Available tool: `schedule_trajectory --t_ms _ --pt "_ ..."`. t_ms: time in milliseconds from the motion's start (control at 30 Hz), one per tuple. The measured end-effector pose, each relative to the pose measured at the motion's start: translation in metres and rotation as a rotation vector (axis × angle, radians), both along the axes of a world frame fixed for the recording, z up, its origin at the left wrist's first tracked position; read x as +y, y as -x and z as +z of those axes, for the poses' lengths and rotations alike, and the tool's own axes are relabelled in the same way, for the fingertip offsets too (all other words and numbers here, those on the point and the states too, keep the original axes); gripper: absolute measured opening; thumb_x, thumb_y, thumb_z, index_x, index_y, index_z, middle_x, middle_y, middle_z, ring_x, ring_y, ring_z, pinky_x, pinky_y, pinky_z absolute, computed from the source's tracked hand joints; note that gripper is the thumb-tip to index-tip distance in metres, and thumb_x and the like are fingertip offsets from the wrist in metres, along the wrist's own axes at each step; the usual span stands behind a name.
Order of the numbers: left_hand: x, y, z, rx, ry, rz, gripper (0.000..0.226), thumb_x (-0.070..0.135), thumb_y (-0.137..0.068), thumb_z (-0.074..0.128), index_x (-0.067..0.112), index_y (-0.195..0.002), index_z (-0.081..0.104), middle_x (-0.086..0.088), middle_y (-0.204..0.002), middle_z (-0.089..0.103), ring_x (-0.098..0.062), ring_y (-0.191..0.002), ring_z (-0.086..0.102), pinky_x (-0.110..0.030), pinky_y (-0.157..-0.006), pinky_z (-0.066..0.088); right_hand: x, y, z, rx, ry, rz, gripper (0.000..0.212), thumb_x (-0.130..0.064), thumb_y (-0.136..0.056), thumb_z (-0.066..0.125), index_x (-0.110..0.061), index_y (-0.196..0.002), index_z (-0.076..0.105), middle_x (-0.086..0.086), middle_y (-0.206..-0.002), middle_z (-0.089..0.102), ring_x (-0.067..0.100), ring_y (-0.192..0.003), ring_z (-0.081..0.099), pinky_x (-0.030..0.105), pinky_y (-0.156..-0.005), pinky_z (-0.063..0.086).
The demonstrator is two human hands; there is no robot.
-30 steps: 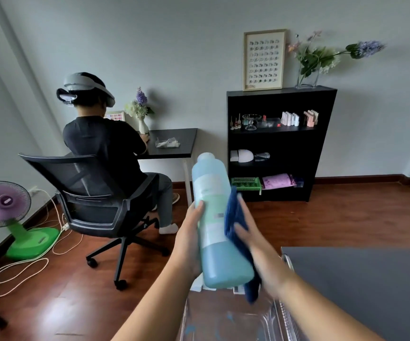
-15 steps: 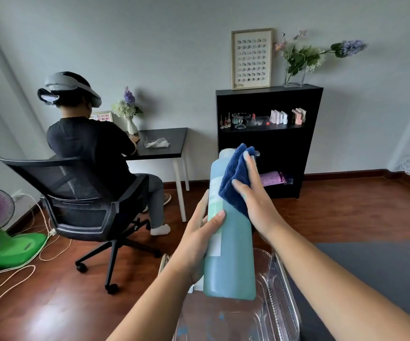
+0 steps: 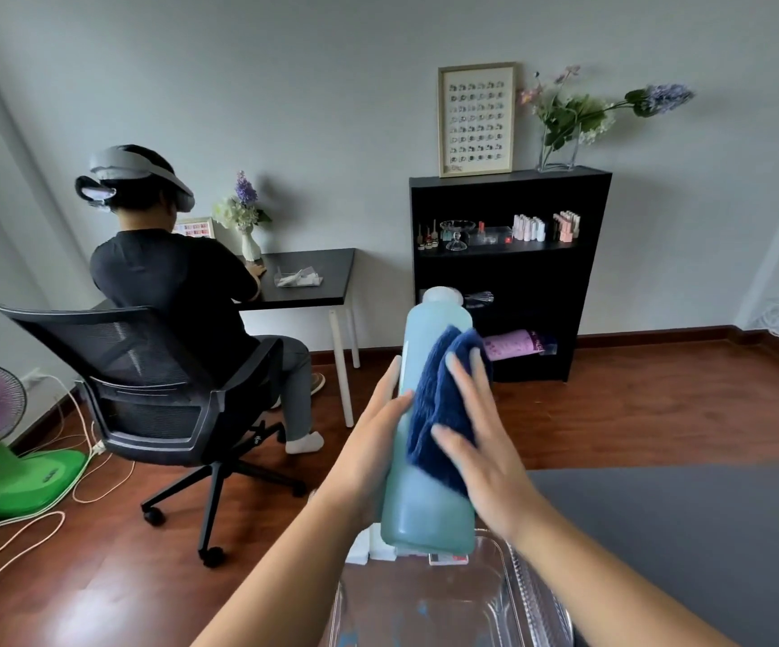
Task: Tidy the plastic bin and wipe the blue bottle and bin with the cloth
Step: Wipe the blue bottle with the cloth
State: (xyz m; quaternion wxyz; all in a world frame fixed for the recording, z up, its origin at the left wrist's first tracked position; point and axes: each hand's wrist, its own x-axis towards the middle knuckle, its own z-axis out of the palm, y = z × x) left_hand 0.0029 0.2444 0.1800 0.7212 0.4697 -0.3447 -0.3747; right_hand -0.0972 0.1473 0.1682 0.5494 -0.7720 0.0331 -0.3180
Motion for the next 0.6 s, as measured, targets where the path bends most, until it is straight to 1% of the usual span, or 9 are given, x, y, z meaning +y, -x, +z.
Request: schedule_trajectory --t_ms 67,133,233,267,333,400,433,500,600 --pt "0.000 0.008 -0.004 0.033 0.008 -0.018 0.048 0.025 -0.096 0.054 0.040 -0.140 0.041 -0.010 -0.133 0.058 -0.037 -0.116 0.058 -0.052 -0.094 0.049 -0.022 -0.016 0.013 0.015 0.005 -0.059 0.065 -0.028 -0.090 0.048 -0.037 -0.147 0.018 -0.020 -0.158 -0.006 -0.018 -0.138 -0.005 -0.005 -0.104 0.005" --pt "0.001 0.015 -0.009 0.063 0.023 -0.007 0.058 0.024 -0.091 0.060 0.038 -0.142 0.037 -0.014 -0.131 0.059 -0.040 -0.114 0.058 -0.055 -0.094 0.048 -0.042 -0.029 0.026 0.034 -0.076 -0.056 0.063 -0.016 -0.095 0.047 -0.034 -0.148 0.018 -0.015 -0.160 -0.004 -0.016 -0.137 0.001 -0.005 -0.103 0.008" --pt "0.001 0.018 -0.010 0.068 0.047 0.045 0.060 0.023 -0.091 0.059 0.033 -0.144 0.034 -0.017 -0.129 0.059 -0.042 -0.114 0.058 -0.056 -0.093 0.048 -0.049 -0.037 0.032 0.041 -0.178 0.008 0.064 -0.011 -0.098 0.043 -0.037 -0.149 0.015 -0.021 -0.158 0.002 -0.013 -0.137 0.012 0.014 -0.114 0.017" --pt "0.001 0.017 -0.009 0.073 0.054 0.068 0.059 0.023 -0.091 0.059 0.032 -0.144 0.035 -0.017 -0.129 0.059 -0.042 -0.114 0.058 -0.057 -0.093 0.048 -0.044 -0.035 0.031 0.043 -0.221 0.041 0.063 -0.012 -0.098 0.042 -0.040 -0.148 0.014 -0.023 -0.156 0.008 -0.014 -0.134 0.021 0.012 -0.111 0.025" --pt "0.002 0.013 -0.006 0.084 0.086 0.104 0.055 0.023 -0.092 0.057 0.030 -0.143 0.037 -0.016 -0.131 0.058 -0.042 -0.114 0.057 -0.056 -0.091 0.049 -0.025 -0.021 0.018 0.037 -0.363 0.156 0.059 -0.014 -0.099 0.041 -0.047 -0.142 0.017 -0.026 -0.149 0.028 -0.017 -0.123 0.041 0.007 -0.094 0.041" --pt "0.003 0.006 -0.002 0.071 0.110 0.111 0.049 0.024 -0.094 0.053 0.029 -0.141 0.040 -0.016 -0.133 0.056 -0.039 -0.114 0.058 -0.049 -0.085 0.052 0.000 0.002 0.002 0.025 -0.445 0.241 0.059 -0.024 -0.095 0.049 -0.055 -0.139 0.024 -0.027 -0.142 0.044 -0.009 -0.121 0.051 0.009 -0.087 0.047" --pt "0.003 0.002 -0.001 0.063 0.103 0.113 0.047 0.025 -0.095 0.052 0.029 -0.140 0.041 -0.016 -0.134 0.055 -0.038 -0.115 0.058 -0.046 -0.084 0.052 0.011 0.013 -0.004 0.022 -0.453 0.262 0.061 -0.029 -0.091 0.053 -0.060 -0.137 0.027 -0.028 -0.139 0.047 -0.007 -0.122 0.051 0.009 -0.086 0.047" --pt "0.001 -0.001 0.001 0.046 0.058 0.126 0.046 0.027 -0.096 0.049 0.035 -0.141 0.041 -0.013 -0.135 0.055 -0.036 -0.116 0.058 -0.044 -0.086 0.051 0.022 0.025 -0.011 -0.008 -0.428 0.232 0.065 -0.034 -0.084 0.061 -0.065 -0.132 0.030 -0.031 -0.143 0.040 -0.009 -0.126 0.046 0.007 -0.086 0.046" --pt "0.000 -0.006 0.003 -0.014 -0.038 0.148 0.044 0.028 -0.099 0.040 0.050 -0.138 0.036 0.009 -0.123 0.065 -0.021 -0.108 0.065 -0.031 -0.078 0.056 0.023 0.027 -0.009 -0.011 -0.268 0.115 0.068 -0.032 -0.084 0.059 -0.067 -0.132 0.025 -0.042 -0.149 0.010 -0.021 -0.132 0.024 0.000 -0.090 0.037"
